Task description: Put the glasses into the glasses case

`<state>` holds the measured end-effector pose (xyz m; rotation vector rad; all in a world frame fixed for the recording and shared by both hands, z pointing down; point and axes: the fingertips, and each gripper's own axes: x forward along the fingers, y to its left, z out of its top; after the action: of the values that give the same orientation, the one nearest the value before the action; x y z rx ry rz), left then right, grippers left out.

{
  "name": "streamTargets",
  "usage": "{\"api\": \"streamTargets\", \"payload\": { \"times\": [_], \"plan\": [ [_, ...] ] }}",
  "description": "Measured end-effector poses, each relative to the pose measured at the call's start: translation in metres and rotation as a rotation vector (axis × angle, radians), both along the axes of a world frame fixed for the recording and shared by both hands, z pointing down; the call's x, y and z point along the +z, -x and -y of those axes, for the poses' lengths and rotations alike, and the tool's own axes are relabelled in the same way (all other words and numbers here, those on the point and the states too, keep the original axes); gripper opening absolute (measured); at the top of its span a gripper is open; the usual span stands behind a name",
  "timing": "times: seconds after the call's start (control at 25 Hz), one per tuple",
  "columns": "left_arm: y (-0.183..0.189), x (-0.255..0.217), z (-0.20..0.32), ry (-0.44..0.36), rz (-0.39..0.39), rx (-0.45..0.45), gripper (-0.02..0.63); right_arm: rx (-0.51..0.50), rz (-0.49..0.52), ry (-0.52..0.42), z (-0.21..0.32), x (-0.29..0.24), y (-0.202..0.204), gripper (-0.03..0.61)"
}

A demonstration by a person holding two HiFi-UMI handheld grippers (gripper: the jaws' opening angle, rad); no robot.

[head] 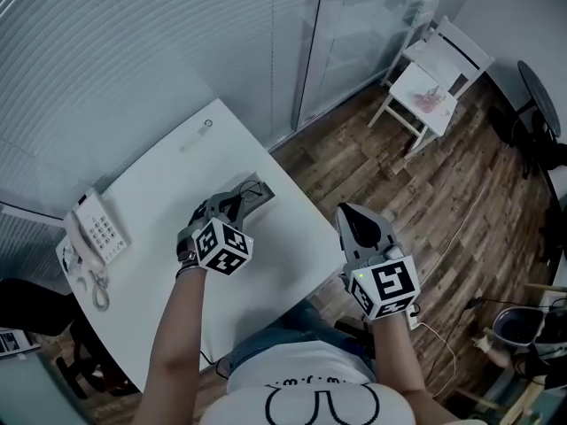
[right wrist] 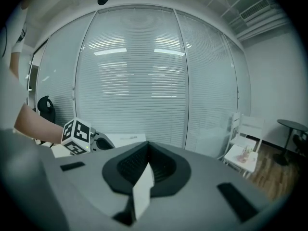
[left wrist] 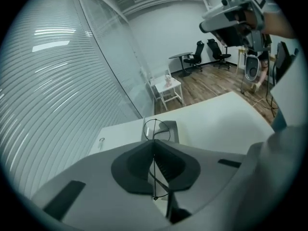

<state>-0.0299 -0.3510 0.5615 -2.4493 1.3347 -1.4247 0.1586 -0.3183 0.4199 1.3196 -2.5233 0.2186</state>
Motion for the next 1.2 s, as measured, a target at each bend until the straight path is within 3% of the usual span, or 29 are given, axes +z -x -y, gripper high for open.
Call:
{"api": "streamTargets", "payload": {
  "times": [0.2,0.36,0.44,0.6,0.76,0.84,0.96,1.2],
  "plan": [
    [-0.007,0.021,0.000,-0.002,0.089,0.019,0.023,0.006,-0.006,0.014,0.004,0.006,0.000,0.011],
    [-0.009,0.038,-0.002,0.043,0.091,-0.005,0.023,0.015,-0.009,0.022,0.007,0.009,-0.002,0.011],
    [-0.014,0.041,-0.004,0.087,0.036,-0.014,0.023,0.019,-0.010,0.026,0.008,0.009,-0.003,0.011],
    [-0.020,0.042,-0.008,0.195,-0.148,-0.066,0.023,0.021,-0.010,0.027,0.008,0.010,-0.003,0.011],
    [-0.019,0.041,-0.009,0.263,-0.267,-0.087,0.028,0.017,-0.011,0.025,0.005,0.010,0.001,0.011],
    [-0.018,0.039,-0.009,0.280,-0.307,-0.087,0.095,0.014,-0.013,0.023,0.005,0.008,0.003,0.011],
    [-0.014,0.027,-0.011,0.248,-0.324,-0.084,0.133,0.013,-0.016,0.016,0.002,0.003,0.004,0.011],
    [0.020,-0.031,-0.013,0.063,-0.437,-0.156,0.137,0.025,-0.023,-0.016,-0.005,-0.011,0.010,0.011]
  ]
}}
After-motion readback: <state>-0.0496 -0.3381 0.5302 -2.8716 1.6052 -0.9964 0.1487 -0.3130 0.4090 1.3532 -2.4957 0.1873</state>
